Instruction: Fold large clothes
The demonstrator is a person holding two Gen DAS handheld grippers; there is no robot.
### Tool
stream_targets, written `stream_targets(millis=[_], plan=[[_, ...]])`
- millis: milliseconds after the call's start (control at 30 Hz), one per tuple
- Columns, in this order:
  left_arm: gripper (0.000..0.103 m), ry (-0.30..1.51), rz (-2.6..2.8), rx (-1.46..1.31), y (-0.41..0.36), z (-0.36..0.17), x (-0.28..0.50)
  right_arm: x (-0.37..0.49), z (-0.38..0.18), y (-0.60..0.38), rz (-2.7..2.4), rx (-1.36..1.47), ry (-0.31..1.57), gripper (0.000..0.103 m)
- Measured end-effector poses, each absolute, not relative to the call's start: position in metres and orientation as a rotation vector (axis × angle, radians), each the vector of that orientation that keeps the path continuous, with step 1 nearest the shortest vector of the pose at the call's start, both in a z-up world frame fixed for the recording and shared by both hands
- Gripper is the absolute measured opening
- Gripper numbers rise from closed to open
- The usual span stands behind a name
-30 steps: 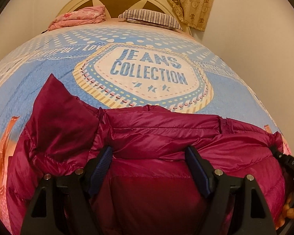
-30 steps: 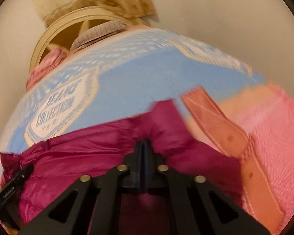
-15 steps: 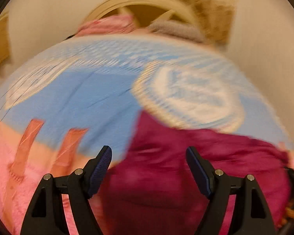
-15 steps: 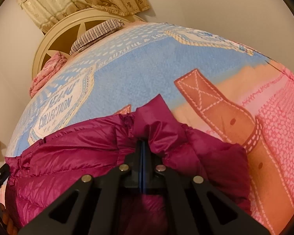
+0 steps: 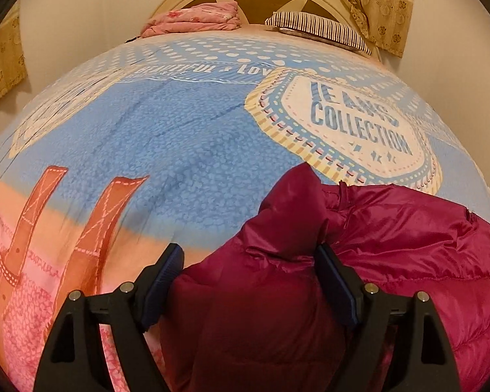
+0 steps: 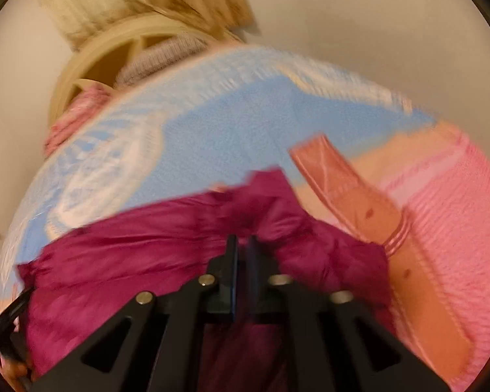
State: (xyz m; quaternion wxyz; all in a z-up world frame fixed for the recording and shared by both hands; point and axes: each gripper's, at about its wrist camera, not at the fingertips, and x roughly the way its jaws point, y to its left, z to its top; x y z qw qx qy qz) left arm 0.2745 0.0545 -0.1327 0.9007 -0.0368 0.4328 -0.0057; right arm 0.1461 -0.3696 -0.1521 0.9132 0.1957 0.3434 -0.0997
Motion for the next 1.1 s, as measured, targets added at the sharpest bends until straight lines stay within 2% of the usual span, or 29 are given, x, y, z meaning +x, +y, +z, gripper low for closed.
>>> stream_targets(millis=[167,400,433,467,500,667,867,1000,1100], plan=[[0.083,0.896,-0.014,-0.080,0.053,-0.132,0.274,0.115,-0.116,-0.300,0.012,0.334,0.658,0.014],[0.084,0.975,-0.135,-0.104,0.069,-0.116,0.269,0.122,-0.149,-0.201,0.162,0.231,0.735,0.012],[0.084,0.966,-0.156,-0.132,0.078,-0.109,0.260,0.126,-0.161,-0.197,0.147,0.224,0.765,0.010],[0.084,0.949,-0.172,-0.155,0.088,-0.103,0.250,0.129,-0.172,-0.197,0.134,0.223,0.788,0.002],[0.084,0.928,-0.185,-0.179,0.101,-0.095,0.236,0.130,-0.182,-0.199,0.122,0.226,0.792,0.000],[0.084,0.883,-0.195,-0.303,0.139,-0.089,0.171,0.133,-0.195,-0.218,0.156,0.344,0.799,0.000],[0.084,0.874,-0.254,-0.434,0.133,-0.102,0.116,0.132,-0.194,-0.219,0.159,0.344,0.795,0.000],[0.084,0.946,-0.310,-0.512,0.112,-0.126,0.117,0.131,-0.195,-0.217,0.158,0.342,0.794,0.000],[0.091,0.895,-0.328,-0.511,0.099,-0.121,0.116,0.131,-0.195,-0.217,0.159,0.343,0.794,0.000]])
